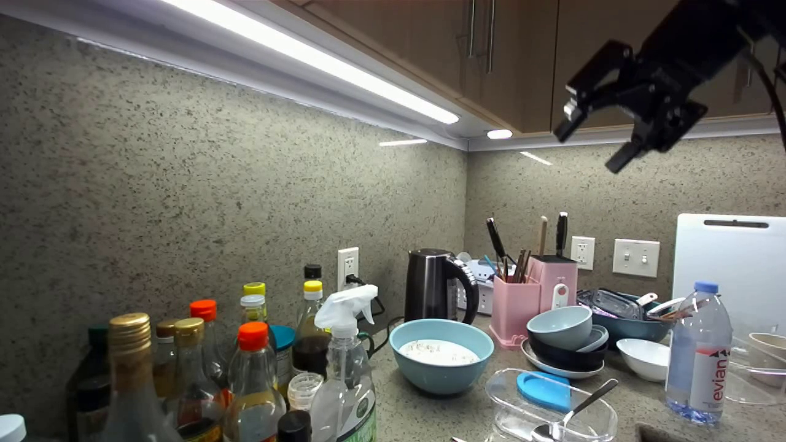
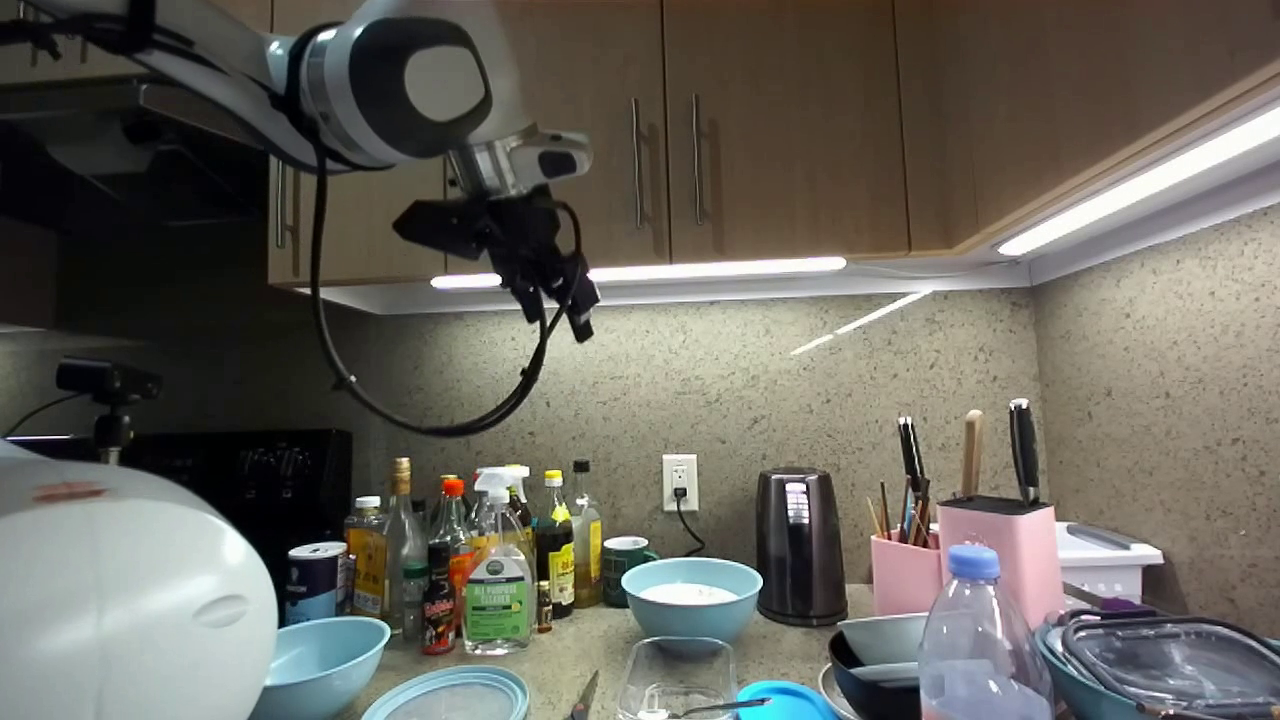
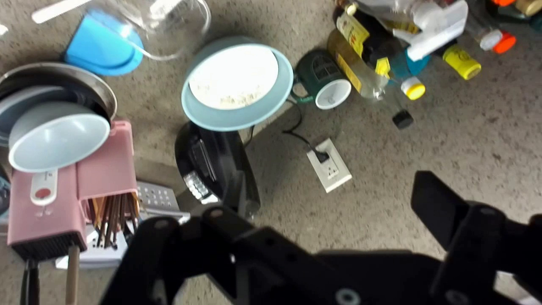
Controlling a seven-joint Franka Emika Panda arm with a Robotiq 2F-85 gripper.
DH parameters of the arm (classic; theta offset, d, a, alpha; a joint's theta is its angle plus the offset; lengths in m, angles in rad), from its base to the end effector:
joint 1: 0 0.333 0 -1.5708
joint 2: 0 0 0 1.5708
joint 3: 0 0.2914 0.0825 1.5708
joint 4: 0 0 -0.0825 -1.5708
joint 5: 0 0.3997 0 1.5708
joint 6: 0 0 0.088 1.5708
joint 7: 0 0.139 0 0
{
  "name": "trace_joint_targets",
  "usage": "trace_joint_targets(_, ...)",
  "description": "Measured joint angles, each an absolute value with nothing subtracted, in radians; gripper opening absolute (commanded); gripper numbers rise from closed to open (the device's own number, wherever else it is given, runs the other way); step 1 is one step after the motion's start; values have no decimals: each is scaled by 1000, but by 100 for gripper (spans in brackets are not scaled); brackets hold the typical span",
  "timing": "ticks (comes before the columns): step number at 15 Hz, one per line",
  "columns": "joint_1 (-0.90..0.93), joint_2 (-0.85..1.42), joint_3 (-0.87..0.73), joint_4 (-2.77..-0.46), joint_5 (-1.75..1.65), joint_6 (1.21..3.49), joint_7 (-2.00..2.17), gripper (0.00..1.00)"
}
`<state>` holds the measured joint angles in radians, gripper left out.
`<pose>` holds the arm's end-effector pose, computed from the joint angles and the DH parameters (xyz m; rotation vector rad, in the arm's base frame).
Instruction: Open the right cabinet door
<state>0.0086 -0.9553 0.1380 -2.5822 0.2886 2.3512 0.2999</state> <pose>0.3678 0.0713 0.5799 -2.6582 0.3948 -0.9489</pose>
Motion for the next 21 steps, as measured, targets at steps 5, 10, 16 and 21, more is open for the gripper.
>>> trace_joint_targets(5,-38,-909,155,-2453,277,2381,340,100)
trace_joint_targets(10,-35,-905,150,-2449,260,2368,326,100)
trace_joint_targets(16,-36,-808,102,-2195,138,2164,242,100)
trace_joint_targets(21,-44,-761,101,-2112,136,2165,242,100)
